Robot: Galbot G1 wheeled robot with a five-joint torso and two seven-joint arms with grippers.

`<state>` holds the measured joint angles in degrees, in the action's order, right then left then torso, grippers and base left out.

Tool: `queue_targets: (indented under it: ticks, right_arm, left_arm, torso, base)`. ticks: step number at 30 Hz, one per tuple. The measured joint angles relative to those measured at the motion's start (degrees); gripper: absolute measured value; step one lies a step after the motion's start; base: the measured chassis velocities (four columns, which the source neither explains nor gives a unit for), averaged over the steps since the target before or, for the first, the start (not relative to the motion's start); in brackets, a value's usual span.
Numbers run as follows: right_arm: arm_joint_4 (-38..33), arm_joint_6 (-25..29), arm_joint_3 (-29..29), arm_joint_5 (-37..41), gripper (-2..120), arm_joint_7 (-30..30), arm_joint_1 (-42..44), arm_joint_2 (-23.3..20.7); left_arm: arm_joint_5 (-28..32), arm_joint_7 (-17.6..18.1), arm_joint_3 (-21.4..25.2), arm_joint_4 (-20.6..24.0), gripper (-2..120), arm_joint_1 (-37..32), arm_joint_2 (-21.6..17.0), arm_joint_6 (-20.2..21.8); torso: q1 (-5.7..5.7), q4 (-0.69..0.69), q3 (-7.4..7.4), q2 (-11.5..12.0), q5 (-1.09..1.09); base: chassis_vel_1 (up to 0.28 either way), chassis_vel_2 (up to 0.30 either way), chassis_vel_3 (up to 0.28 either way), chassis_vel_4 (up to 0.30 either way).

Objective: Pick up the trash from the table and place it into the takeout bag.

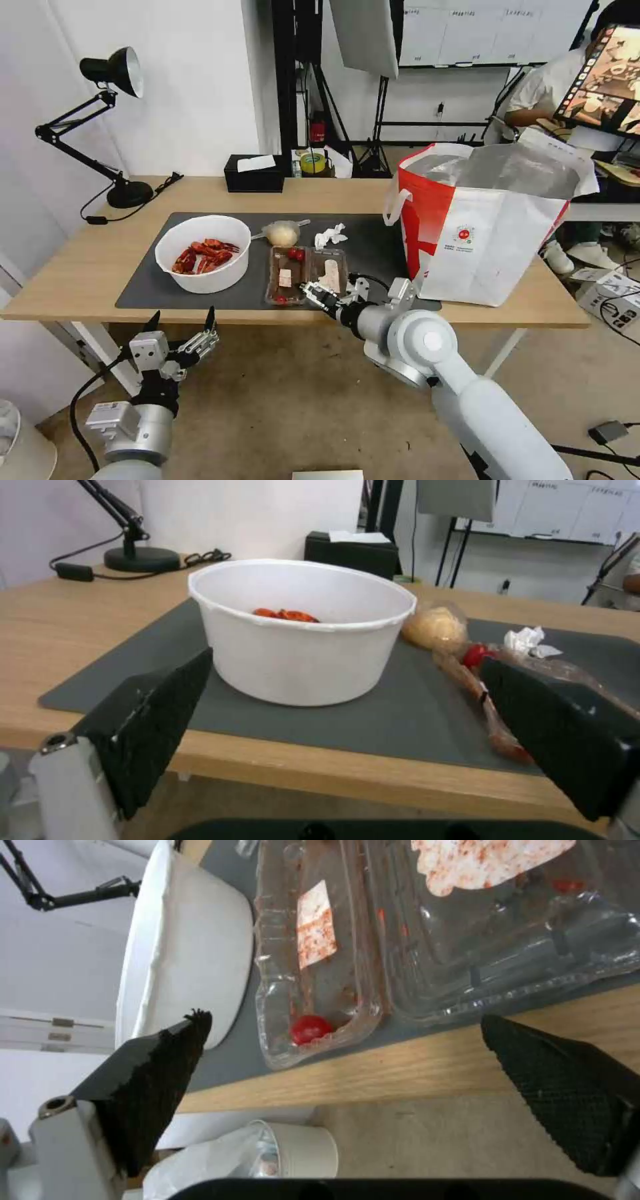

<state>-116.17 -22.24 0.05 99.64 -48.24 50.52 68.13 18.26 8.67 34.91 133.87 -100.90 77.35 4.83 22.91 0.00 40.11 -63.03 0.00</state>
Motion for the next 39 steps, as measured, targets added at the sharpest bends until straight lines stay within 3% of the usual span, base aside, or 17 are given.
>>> queue_targets:
  ticks: [18,39]
  right_arm:
    - [-0.8,1.31,0.11,-0.13,100,-0.01,0.06,0.28]
    - [2.32,2.1,0.33,1.78,100,-1.48,-0.15,5.96]
  left_arm:
    - [-0.38,0.0,0.14,0.13,100,-0.3,0.28,-0.36]
    - [-0.59,-0.02,0.58,0.37,100,-1.04,0.05,-0.48]
  torso:
    - [0.0,0.0,0.0,0.0,0.0]
    - [0.01,0.0,0.0,0.0,-0.01]
  base:
    - [0.0,0.0,0.0,0.0]
    - [0.0,0.0,0.0,0.0]
